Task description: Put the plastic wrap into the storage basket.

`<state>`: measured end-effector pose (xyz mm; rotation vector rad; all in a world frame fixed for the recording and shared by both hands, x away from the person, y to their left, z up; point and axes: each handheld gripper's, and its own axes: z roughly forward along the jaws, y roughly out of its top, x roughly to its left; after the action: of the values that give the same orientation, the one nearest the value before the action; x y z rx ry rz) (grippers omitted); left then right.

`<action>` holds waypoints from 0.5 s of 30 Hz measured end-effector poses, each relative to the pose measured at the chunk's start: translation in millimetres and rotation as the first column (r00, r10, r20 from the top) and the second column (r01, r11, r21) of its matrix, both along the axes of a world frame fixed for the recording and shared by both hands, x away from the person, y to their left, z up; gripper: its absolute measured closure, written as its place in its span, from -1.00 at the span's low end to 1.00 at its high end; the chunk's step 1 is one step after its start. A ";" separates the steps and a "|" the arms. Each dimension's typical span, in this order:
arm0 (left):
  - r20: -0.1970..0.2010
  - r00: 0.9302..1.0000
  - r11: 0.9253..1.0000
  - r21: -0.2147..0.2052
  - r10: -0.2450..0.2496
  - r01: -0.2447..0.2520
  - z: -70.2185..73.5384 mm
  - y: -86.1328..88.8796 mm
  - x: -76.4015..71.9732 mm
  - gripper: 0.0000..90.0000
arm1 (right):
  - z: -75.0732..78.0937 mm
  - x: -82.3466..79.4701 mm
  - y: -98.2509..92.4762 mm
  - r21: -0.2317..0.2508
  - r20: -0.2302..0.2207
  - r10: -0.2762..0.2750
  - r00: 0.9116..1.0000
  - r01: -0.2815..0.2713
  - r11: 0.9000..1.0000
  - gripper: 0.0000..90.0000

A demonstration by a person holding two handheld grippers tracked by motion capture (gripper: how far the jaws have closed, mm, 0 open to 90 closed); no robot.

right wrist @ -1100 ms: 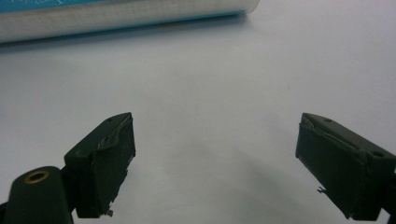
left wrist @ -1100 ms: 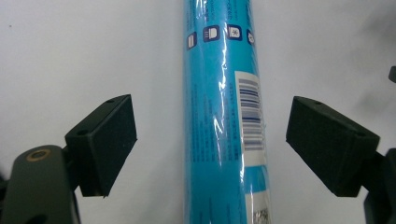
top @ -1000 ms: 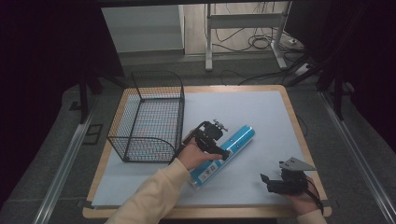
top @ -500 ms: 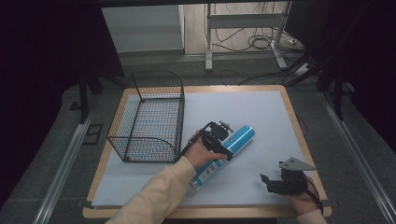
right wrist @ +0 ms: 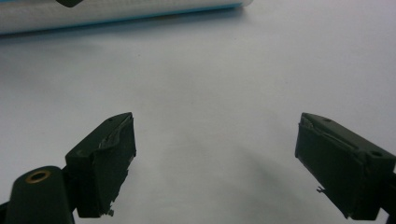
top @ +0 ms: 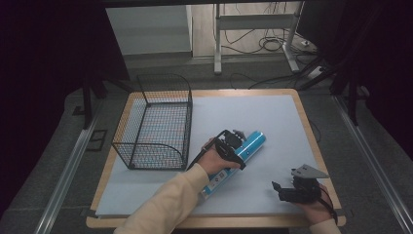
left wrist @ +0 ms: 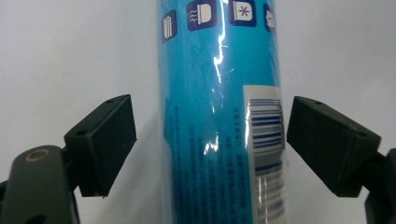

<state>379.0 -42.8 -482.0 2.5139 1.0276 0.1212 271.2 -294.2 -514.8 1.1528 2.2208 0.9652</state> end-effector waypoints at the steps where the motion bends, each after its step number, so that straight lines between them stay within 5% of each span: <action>1: -0.001 1.000 1.000 -0.003 0.003 -0.003 -0.9 -0.8 0.7 -0.66 | -0.1 0.0 0.0 0.000 0.000 0.000 1.000 0.000 1.000 -0.72; 15: -0.029 1.000 1.000 0.030 -0.003 0.004 -9.1 -5.5 4.9 -0.62 | -0.4 0.0 0.3 -0.003 -0.002 0.002 1.000 -0.002 1.000 -0.72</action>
<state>383.8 -48.3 -491.1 2.5513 1.0400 0.1007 271.2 -293.8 -515.2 1.1512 2.2249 0.9616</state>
